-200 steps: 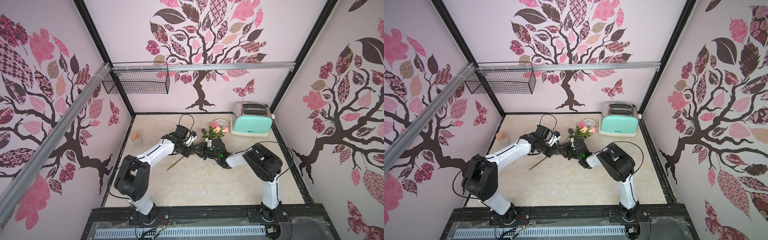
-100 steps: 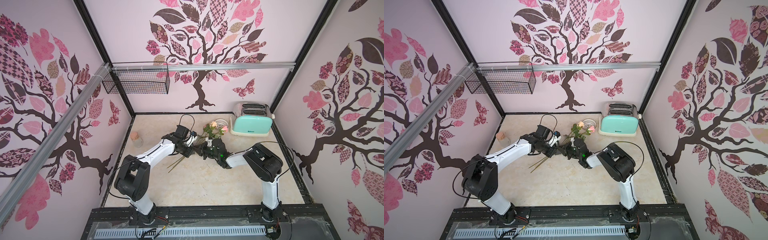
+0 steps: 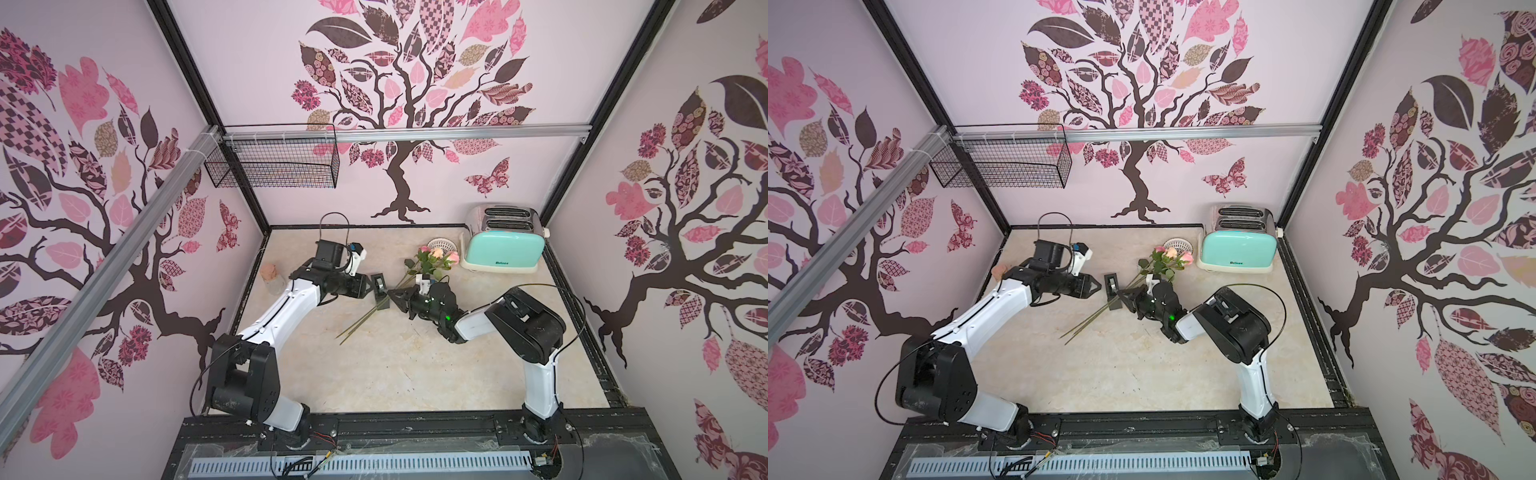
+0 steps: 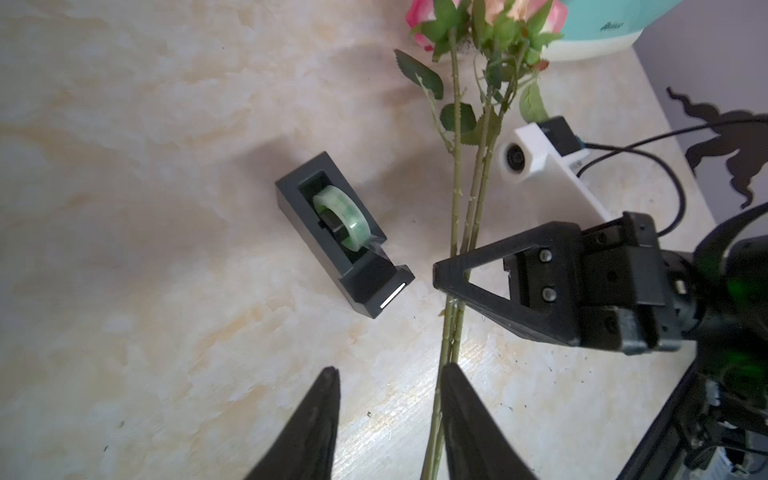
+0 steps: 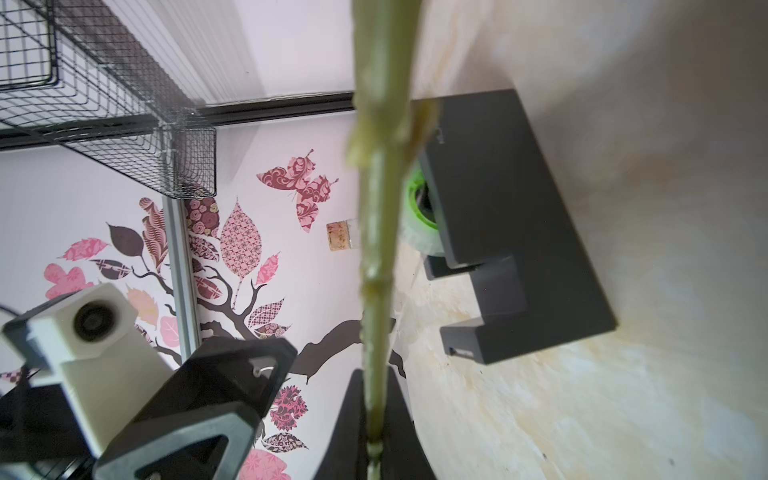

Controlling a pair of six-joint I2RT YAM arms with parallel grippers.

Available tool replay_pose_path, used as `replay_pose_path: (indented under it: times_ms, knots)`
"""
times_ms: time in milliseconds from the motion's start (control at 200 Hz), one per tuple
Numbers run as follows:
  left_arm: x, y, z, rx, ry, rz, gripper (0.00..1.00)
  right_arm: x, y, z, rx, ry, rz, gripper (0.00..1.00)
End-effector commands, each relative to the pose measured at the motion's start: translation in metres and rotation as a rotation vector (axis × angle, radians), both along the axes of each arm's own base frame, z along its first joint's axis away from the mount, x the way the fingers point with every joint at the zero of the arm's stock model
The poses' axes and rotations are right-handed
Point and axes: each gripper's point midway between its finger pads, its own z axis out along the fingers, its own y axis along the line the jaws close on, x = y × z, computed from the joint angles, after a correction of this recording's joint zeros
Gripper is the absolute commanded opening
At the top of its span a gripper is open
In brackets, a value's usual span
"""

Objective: Wrap bouquets with tape
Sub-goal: Wrap the tape around the bouquet.

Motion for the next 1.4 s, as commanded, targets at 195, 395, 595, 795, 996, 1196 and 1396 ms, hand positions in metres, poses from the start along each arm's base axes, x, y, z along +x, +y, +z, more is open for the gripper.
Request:
replay_pose_path:
  times_ms: [195,395,595,795,996,1196,1396]
  knots:
    - [-0.024,-0.034,-0.034,-0.201,0.307,-0.063,0.48,0.0,-0.006,0.056,0.111,-0.243,-0.044,0.0]
    - [-0.029,-0.043,-0.037,-0.267,0.348,-0.103,0.47,-0.002,-0.008,0.056,0.112,-0.265,-0.047,0.0]
    - [-0.027,-0.054,-0.027,-0.347,0.367,-0.138,0.44,-0.002,-0.006,0.054,0.113,-0.27,-0.046,0.0]
    - [-0.027,-0.063,-0.024,-0.415,0.39,-0.161,0.43,-0.002,-0.004,0.053,0.107,-0.275,-0.041,0.0]
    - [-0.028,-0.066,-0.039,-0.363,0.425,-0.167,0.24,-0.003,-0.004,0.052,0.103,-0.276,-0.043,0.0]
    - [-0.023,-0.058,-0.045,-0.251,0.395,-0.151,0.0,-0.005,-0.008,0.048,0.085,-0.268,-0.049,0.1]
    - [-0.029,-0.058,-0.045,-0.107,0.3,-0.187,0.0,-0.007,-0.013,0.042,0.05,-0.225,-0.048,0.33]
